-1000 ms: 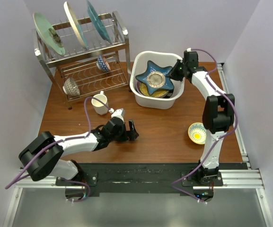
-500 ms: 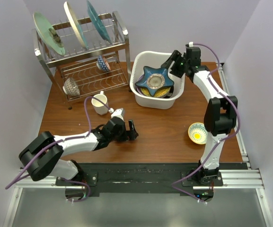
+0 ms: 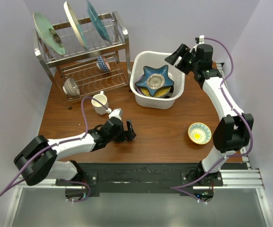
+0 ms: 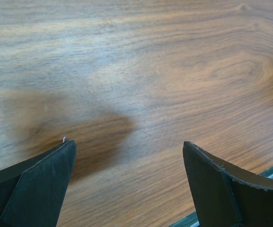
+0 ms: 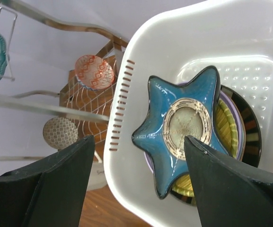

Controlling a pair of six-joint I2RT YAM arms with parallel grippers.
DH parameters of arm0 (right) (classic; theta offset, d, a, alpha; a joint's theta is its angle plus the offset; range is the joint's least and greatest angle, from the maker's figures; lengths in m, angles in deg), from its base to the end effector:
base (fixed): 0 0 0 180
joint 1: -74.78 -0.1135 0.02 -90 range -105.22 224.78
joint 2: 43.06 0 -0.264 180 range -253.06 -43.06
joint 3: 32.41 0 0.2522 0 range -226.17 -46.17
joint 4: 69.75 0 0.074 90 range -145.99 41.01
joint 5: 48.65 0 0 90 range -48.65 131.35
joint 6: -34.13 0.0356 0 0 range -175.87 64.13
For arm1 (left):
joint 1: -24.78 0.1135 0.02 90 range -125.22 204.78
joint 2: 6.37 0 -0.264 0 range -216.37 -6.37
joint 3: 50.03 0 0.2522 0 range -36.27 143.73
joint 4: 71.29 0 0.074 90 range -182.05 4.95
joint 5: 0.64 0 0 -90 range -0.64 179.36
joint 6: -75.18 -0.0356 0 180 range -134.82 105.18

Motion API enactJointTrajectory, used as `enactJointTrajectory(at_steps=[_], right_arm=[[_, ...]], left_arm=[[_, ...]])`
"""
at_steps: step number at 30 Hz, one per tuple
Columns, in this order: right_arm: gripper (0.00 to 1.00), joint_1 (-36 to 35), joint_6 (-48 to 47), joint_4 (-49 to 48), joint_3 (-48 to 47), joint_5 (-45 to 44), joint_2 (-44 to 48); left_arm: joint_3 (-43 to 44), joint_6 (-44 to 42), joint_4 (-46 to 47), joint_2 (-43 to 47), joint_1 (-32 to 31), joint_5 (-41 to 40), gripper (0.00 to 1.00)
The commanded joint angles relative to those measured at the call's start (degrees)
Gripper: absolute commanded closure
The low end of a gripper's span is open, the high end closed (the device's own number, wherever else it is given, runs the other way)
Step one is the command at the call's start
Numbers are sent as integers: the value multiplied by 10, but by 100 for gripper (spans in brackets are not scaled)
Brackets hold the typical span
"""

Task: Place the plates into the plastic bin on the countertop
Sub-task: Place the plate in the plastic bin, then reset both arms

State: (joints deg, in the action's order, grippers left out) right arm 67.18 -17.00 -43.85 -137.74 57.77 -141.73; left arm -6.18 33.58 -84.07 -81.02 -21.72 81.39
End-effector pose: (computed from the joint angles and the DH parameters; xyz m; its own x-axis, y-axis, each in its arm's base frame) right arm 0.4074 0.0645 0.3681 -0.4999 0.5406 -0.6766 -0.0998 0.7401 0.6650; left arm 0.1728 -0.1750 0.1636 -0.8005 -0.2323 -0.5524 0.0762 0.8749 -0.4783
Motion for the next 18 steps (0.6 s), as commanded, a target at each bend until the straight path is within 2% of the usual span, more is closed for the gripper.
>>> enactJointTrajectory(at_steps=[1, 10, 18], right_arm=[[20, -3, -15, -26, 48, 24, 45], [13, -26, -62, -9, 159, -10, 123], [12, -71, -115, 50, 223, -70, 190]], left_arm=[[-12, -5, 4, 28, 4, -9, 0], [-2, -21, 0, 53, 4, -4, 0], [36, -47, -69, 70, 3, -38, 0]])
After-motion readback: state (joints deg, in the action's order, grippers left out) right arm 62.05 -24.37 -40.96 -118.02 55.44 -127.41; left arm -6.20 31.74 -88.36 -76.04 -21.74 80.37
